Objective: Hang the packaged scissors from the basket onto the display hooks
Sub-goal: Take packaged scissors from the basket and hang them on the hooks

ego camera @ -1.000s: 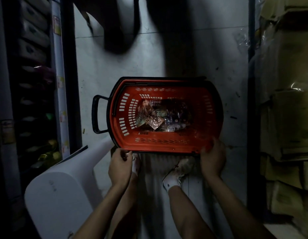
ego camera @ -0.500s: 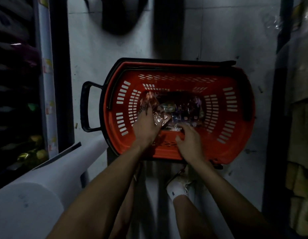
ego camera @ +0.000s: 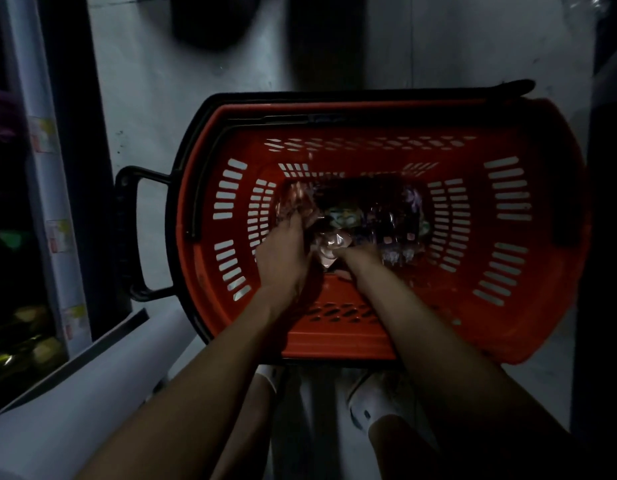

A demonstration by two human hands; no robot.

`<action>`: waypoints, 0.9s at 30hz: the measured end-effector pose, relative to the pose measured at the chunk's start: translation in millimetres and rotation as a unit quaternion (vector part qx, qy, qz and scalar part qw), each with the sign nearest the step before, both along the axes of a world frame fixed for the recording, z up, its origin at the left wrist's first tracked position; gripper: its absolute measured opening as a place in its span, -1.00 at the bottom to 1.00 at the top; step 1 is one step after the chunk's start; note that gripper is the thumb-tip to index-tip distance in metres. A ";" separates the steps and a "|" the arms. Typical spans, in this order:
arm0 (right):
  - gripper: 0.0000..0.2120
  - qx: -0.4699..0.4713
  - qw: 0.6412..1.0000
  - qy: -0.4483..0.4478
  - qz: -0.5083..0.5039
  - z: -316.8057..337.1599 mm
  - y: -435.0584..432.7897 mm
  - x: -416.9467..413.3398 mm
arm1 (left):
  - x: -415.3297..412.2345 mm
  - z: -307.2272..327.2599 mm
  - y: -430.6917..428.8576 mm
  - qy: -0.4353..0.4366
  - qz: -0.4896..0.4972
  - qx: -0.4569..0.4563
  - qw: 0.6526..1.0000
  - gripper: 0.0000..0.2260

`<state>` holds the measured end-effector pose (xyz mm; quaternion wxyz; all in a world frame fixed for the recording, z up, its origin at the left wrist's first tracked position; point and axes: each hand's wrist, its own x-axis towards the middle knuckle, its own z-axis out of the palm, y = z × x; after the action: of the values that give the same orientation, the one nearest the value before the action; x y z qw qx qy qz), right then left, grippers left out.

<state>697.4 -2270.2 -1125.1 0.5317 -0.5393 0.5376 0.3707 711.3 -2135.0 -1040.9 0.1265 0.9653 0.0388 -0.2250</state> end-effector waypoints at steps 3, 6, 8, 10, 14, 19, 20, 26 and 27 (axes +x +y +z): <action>-0.52 0.001 0.997 0.014 -0.073 1.5 8.8 6.2 | -1.9 17.3 10.4 -0.036 0.047 -0.001 0.998 -0.82; -0.46 -0.049 0.994 0.023 -0.095 -12.7 12.9 3.2 | -6.0 27.0 18.6 -0.070 0.097 -0.023 0.993 -0.96; -0.48 -0.096 0.992 0.023 -0.079 -54.4 11.0 -8.6 | -8.9 34.0 20.7 -0.086 0.137 -0.045 0.986 -0.98; -0.46 -0.129 0.990 0.040 -0.041 -32.4 16.9 -1.2 | -11.4 43.8 20.8 -0.099 0.179 -0.069 0.976 -0.96; -0.76 -0.159 0.985 -0.053 -0.045 37.1 29.1 10.3 | -16.6 66.1 24.1 -0.111 0.207 -0.130 0.963 -0.90; -0.90 -0.098 0.988 -0.086 -0.087 102.7 4.1 -5.2 | -16.3 118.5 28.2 -0.092 0.202 -0.233 0.947 -0.87; -0.87 -0.099 0.986 -0.098 -0.087 120.4 -5.5 -9.2 | -16.1 131.2 27.2 -0.084 0.198 -0.245 0.945 -0.86; -0.83 -0.113 0.971 -0.200 -0.064 258.3 -69.3 -23.1 | -10.2 235.5 11.0 -0.034 0.184 -0.331 0.925 -0.77; -0.83 -0.114 0.967 -0.220 -0.064 282.8 -79.3 -23.5 | -7.9 253.9 7.9 -0.028 0.184 -0.347 0.919 -0.79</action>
<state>673.9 -2349.4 -842.4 0.5943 -0.6294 0.4793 0.1444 703.5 -2127.1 -787.0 0.4939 0.8424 0.1317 -0.1702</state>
